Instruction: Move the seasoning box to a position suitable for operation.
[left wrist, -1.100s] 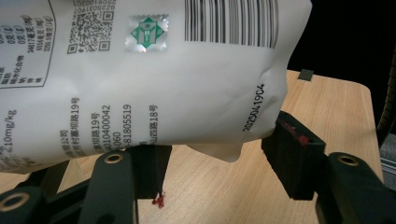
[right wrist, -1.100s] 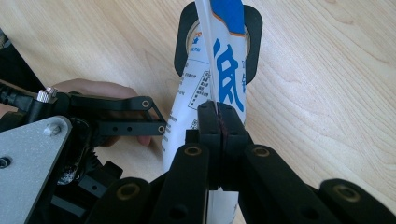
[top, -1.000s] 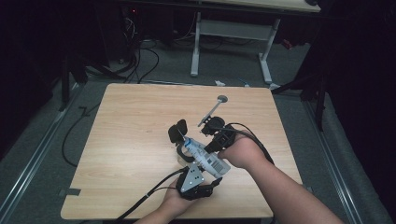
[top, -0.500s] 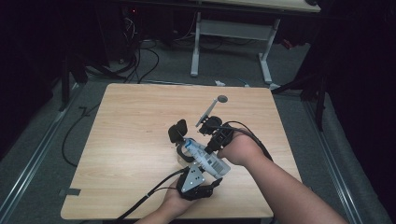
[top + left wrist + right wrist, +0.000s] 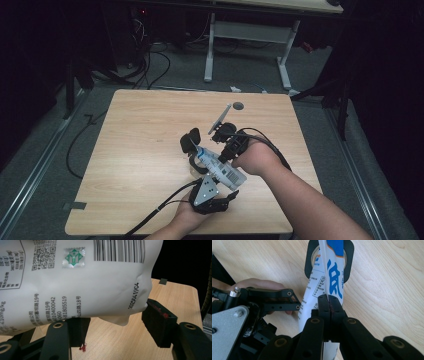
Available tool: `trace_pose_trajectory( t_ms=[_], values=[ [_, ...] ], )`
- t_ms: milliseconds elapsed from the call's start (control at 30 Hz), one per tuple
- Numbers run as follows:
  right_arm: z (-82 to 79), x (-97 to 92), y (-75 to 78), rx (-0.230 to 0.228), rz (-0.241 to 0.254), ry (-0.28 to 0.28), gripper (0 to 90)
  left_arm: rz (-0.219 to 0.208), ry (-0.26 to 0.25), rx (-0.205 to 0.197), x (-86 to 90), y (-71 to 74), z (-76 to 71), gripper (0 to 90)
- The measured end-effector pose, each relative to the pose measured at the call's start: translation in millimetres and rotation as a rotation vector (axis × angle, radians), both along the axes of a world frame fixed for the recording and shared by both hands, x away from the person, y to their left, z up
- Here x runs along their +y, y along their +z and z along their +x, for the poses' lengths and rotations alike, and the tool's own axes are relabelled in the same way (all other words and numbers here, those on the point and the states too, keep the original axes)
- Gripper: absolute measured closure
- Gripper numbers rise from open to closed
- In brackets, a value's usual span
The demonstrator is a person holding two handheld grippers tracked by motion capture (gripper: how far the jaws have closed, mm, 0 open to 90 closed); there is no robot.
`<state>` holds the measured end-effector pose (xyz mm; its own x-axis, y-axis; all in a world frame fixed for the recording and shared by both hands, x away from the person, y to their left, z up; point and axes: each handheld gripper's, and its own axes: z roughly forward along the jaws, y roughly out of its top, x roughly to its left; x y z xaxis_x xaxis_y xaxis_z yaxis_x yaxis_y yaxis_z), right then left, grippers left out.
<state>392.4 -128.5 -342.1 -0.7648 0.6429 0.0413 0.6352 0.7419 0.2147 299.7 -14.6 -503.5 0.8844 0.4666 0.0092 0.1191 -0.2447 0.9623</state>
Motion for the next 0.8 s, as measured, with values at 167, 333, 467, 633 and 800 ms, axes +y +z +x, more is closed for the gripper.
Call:
trace_pose_trajectory(
  t_ms=[167, 333, 467, 633, 800],
  values=[
    [1.2, 1.4, 0.4, -0.003, -0.002, 0.005, 90.0, -0.004, 0.002, 0.002, -0.1, 0.1, 0.3, 40.2],
    [1.2, 2.2, 0.3, -0.004, -0.01, 0.0, 90.0, -0.007, 0.003, 0.002, -0.8, -0.1, 0.4, 40.3],
    [1.6, 1.8, 0.6, -0.009, -0.009, 0.007, 90.0, -0.007, 0.003, 0.002, -0.9, 0.4, 0.5, 40.5],
    [1.7, 1.8, 0.5, -0.01, -0.008, 0.007, 90.0, -0.006, 0.003, 0.001, -1.0, 0.3, 0.1, 40.6],
    [1.5, 2.0, 0.5, -0.014, -0.008, 0.006, 90.0, -0.007, 0.003, 0.003, -0.8, 0.6, 0.4, 40.8]
  ],
)
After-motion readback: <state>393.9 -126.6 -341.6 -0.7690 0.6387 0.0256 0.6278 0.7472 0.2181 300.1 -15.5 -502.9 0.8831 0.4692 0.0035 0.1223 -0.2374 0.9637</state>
